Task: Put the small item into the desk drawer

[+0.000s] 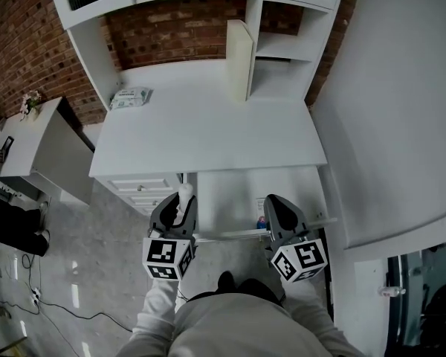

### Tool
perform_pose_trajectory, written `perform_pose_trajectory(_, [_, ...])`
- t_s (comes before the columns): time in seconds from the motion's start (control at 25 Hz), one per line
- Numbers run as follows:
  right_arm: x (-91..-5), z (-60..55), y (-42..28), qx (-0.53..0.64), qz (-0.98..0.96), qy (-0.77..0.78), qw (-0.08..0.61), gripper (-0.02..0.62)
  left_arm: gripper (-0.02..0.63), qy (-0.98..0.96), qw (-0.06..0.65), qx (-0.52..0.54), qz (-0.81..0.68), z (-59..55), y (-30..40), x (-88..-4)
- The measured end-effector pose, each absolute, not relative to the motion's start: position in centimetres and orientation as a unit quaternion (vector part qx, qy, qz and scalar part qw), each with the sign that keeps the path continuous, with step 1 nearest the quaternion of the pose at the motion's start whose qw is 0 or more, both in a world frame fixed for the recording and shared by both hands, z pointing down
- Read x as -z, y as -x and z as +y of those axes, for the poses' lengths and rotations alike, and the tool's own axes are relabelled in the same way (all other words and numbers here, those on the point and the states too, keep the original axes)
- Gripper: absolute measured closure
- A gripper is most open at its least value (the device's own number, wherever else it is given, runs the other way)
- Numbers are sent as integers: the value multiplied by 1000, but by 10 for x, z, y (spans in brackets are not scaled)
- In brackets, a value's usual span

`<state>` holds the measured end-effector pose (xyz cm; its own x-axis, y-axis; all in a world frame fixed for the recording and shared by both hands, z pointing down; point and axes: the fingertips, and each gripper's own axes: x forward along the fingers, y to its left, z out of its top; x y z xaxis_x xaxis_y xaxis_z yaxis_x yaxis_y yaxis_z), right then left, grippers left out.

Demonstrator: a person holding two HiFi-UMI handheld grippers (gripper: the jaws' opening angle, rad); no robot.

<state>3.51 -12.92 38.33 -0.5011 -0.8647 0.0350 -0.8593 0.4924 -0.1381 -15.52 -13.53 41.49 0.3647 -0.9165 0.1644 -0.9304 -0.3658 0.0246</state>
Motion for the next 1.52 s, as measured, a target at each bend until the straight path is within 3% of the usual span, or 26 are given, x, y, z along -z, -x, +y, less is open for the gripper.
perform_pose_trajectory(1.52, [-384, -225, -69, 66, 863, 500, 22, 568, 469, -837, 99, -117, -525, -235, 104, -472])
